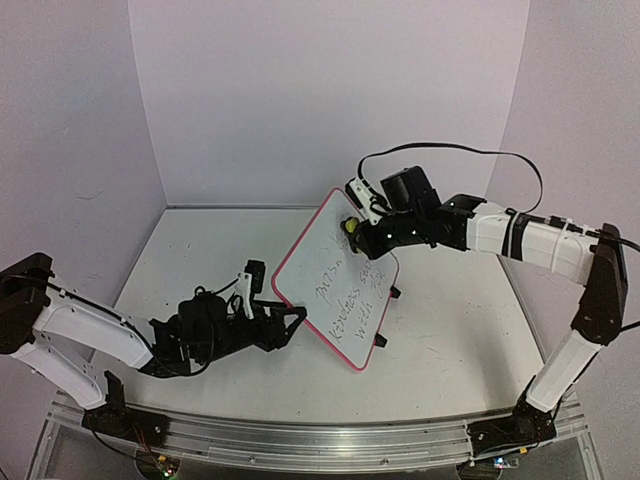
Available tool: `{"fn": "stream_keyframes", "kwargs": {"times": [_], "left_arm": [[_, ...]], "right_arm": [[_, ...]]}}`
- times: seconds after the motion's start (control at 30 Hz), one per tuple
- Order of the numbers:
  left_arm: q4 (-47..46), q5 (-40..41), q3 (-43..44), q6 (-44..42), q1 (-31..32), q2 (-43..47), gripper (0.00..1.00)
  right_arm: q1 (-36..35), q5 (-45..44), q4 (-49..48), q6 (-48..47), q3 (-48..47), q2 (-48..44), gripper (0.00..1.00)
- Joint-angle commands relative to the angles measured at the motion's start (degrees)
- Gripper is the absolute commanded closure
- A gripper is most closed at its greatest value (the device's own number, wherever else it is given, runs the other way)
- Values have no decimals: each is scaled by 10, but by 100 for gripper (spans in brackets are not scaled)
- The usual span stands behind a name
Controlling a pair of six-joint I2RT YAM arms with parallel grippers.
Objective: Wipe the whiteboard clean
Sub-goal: Erase the whiteboard at the center of the board.
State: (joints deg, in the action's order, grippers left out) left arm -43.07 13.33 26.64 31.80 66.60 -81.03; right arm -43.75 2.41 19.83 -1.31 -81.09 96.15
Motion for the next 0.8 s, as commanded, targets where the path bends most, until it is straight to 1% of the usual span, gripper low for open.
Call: {"fn": "stream_keyframes", "kwargs": {"times": [0.0, 0.1, 0.37, 0.5, 0.53, 0.77], "left_arm": [[-22, 20, 31, -12, 1, -3, 40], [-22, 10, 55, -20, 1, -25, 48], [-21, -3, 73, -25, 1, -53, 83], [-20, -27, 79, -34, 1, -62, 99], [-20, -40, 80, -37, 1, -63, 100], [4, -111, 90, -35, -1, -65, 100]], "right_arm": [[-15, -18, -17, 9, 12, -23, 100], [-19, -24, -18, 9, 15, -28, 100], [-26, -24, -18, 9, 26, -54, 100], [-29, -24, -15, 4, 33, -67, 100], [-30, -24, -14, 1, 35, -71, 100], [-38, -41, 3, -9, 46, -96, 100]]}}
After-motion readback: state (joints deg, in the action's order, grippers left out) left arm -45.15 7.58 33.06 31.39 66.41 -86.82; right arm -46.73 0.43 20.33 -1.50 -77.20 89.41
